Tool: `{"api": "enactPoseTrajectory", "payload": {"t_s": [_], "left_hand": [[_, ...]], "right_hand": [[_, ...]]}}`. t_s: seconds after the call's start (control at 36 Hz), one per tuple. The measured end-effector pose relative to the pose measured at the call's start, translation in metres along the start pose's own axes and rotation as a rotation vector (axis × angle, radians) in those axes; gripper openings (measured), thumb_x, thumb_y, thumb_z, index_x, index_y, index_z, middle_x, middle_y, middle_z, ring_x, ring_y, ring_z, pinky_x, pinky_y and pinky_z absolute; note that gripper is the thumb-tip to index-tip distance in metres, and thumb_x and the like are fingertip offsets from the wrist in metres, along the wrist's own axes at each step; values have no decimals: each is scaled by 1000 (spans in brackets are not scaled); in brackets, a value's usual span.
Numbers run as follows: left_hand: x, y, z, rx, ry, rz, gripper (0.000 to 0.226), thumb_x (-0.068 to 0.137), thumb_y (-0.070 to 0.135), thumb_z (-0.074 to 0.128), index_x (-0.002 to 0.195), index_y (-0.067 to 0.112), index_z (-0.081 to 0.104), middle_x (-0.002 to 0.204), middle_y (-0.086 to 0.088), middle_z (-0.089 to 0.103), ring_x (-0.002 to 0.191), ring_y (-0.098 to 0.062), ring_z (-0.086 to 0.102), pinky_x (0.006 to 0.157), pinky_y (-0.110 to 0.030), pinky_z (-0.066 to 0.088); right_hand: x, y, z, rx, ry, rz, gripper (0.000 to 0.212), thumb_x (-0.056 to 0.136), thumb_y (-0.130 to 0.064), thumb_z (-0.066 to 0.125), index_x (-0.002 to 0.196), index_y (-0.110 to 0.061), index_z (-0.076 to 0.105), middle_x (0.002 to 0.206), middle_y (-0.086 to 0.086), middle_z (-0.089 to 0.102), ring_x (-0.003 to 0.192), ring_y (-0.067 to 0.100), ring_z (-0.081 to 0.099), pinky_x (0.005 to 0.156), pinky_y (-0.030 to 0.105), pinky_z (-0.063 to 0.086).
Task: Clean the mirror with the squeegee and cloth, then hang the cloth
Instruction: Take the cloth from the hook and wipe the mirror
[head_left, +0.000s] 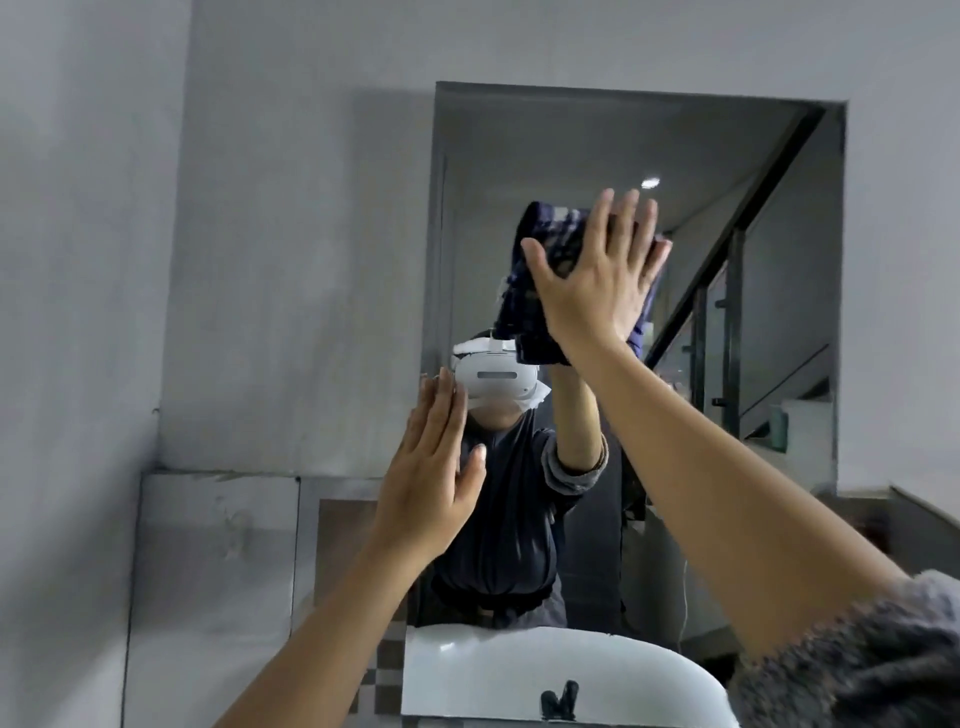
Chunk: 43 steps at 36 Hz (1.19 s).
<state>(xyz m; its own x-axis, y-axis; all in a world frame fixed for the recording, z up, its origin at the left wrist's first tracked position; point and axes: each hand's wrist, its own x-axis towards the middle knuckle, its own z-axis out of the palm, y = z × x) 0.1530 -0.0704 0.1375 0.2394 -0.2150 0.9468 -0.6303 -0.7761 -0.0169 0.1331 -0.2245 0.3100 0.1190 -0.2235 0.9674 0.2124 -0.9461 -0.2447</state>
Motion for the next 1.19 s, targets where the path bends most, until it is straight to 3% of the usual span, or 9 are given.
{"api": "enactPoseTrajectory", "payload": {"t_s": [0.19,0.42,0.56,0.72,0.89,1.06,1.19], "left_hand": [[-9,0,0,21,11,-14,65,94,28,45,146,8,12,157,-7,5,144,-18,0,116,-32,13],[-19,1,1,1,0,-27,67,93,28,43,147,11,8,157,-6,5,144,-18,1,115,-40,20],[-18,-1,2,37,-9,-36,65,93,31,37,146,5,9,156,-11,6,144,-20,3,116,-39,17],[-9,-4,1,65,-1,-28,68,91,28,46,146,8,12,156,-7,7,144,-16,2,117,-35,14],[23,-12,-1,138,-1,2,59,94,33,29,145,9,13,155,-7,11,144,-18,5,118,-28,5],[48,-55,-32,215,25,92,52,99,36,18,144,10,24,153,-5,20,142,-18,16,117,-29,10],[82,-54,-45,277,27,187,49,99,29,26,144,9,24,153,-6,20,142,-17,15,117,-30,12]], "right_hand": [[-14,-42,16,-108,-160,-594,84,85,-67,31,148,-14,13,157,10,10,144,27,-1,115,44,-7],[-5,15,-6,-273,-247,-897,85,84,-70,30,148,-18,12,157,7,12,145,24,2,117,40,-3],[8,81,-34,-302,-231,-658,89,81,-75,25,148,-20,2,158,5,2,144,21,-6,115,39,-9],[1,159,-57,-180,-111,-110,88,81,-72,27,148,-20,4,158,3,-1,144,18,-8,115,38,-8],[-36,176,-56,-11,16,320,86,84,-66,35,148,-16,8,158,5,3,144,21,-6,115,40,-8],[-74,110,-14,60,63,476,81,89,-60,37,148,-13,7,158,6,2,144,23,-6,114,42,-9],[-80,72,-4,90,68,425,81,89,-59,36,148,-12,7,158,6,3,144,23,-7,113,42,-11]]}}
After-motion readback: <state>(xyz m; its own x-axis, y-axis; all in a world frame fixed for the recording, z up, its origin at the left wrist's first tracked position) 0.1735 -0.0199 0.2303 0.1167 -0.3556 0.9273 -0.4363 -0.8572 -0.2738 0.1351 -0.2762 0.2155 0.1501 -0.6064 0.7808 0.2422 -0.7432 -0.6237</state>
